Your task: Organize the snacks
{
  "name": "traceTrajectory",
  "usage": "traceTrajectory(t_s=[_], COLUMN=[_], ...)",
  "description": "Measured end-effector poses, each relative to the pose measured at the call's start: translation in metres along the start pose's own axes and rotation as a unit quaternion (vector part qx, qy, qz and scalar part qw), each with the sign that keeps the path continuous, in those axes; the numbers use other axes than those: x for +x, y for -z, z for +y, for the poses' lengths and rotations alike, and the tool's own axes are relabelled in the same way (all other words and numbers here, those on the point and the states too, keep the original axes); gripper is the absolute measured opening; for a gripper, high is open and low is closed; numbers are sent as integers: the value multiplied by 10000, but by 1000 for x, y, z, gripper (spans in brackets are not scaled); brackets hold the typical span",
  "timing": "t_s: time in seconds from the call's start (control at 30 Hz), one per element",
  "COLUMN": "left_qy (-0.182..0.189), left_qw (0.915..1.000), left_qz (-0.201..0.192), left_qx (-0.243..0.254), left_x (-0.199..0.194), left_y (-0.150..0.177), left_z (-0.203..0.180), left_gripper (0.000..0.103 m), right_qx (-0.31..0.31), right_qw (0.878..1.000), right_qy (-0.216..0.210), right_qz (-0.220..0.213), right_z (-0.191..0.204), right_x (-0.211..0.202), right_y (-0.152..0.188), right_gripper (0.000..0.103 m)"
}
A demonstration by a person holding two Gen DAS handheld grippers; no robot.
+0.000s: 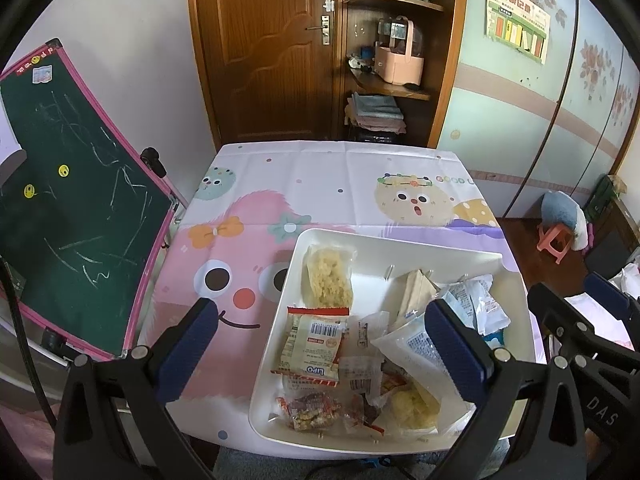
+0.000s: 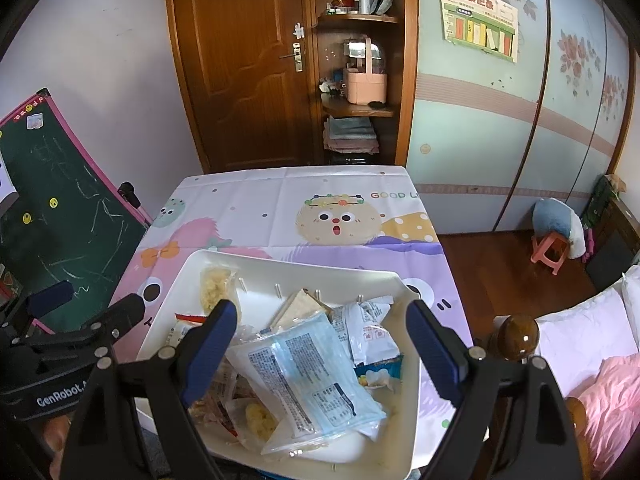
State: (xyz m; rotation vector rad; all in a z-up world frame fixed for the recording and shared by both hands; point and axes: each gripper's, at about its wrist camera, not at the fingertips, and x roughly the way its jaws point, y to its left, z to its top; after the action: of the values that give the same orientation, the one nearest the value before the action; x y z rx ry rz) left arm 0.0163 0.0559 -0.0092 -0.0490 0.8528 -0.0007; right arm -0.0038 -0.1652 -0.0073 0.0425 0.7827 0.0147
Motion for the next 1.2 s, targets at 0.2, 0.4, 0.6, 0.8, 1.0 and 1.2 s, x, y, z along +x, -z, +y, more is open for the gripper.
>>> traceTrajectory(t_s=[0.2,0.4,0.6,0.8,1.0,1.2], left_qy=[-1,-3,-14,-16,-30,-39], left_qw=[10000,10000,10000,10000,10000,10000], left_qz=[8,25,47,51,68,79], left_qx=[4,10,13,15,33,35], left_x=[1,1,1,2,2,3], left_y=[1,2,5,5,5,7], left_z=[1,0,0,0,0,0], left_gripper=[103,103,103,103,103,103], right_qx=[9,13,26,25,27,28], right_qw=[10000,10000,10000,10000,10000,10000], right_qy=[5,0,-4,-3,-4,-2], right_qz=[-3,0,19,16,27,21], right_z=[-2,-2,-3,-3,-4,-4], right_x=[1,1,2,2,3,3], right_y=[1,1,3,3,3,4], right_gripper=[87,87,87,87,87,87])
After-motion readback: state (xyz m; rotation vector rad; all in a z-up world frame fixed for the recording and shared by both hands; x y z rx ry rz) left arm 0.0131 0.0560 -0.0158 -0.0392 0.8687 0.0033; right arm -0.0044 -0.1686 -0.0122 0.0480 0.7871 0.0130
